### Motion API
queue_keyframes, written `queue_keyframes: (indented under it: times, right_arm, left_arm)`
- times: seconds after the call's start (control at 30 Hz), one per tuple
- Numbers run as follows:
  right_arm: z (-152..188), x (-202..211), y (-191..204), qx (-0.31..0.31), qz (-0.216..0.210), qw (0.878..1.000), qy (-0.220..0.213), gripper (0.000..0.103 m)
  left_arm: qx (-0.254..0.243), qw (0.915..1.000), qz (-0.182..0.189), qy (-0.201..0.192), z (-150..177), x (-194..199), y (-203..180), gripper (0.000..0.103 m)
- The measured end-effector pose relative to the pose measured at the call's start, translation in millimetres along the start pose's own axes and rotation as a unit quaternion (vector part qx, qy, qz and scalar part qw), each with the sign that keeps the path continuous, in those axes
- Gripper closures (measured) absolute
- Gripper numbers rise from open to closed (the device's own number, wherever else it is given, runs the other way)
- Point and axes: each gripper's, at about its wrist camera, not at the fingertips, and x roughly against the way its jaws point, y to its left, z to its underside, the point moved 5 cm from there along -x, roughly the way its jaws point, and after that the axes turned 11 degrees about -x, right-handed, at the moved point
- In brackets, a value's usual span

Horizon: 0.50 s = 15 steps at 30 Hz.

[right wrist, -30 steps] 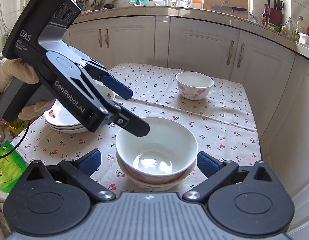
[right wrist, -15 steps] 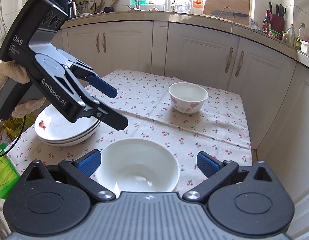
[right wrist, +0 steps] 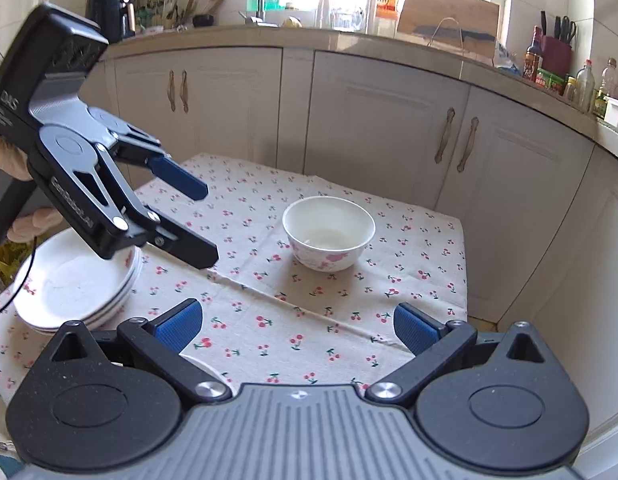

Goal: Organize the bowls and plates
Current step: 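Move the left gripper to the nested bowls' rim and grip it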

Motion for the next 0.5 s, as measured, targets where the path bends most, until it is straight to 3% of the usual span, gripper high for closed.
queue_keyframes:
  times: [0.23,0.5]
  right_arm:
    - [-9,-27,-13,0.027,0.019,0.999,0.000,0.000]
    - [-18,-66,-25,0.030,0.002,1.000,0.006,0.000]
  left_arm:
    - [0.007,0.9999,-0.006,0.005,-14,-24,21,0.008]
    - [0.025,0.9994,-0.016,0.016,-21,-60,52,0.008]
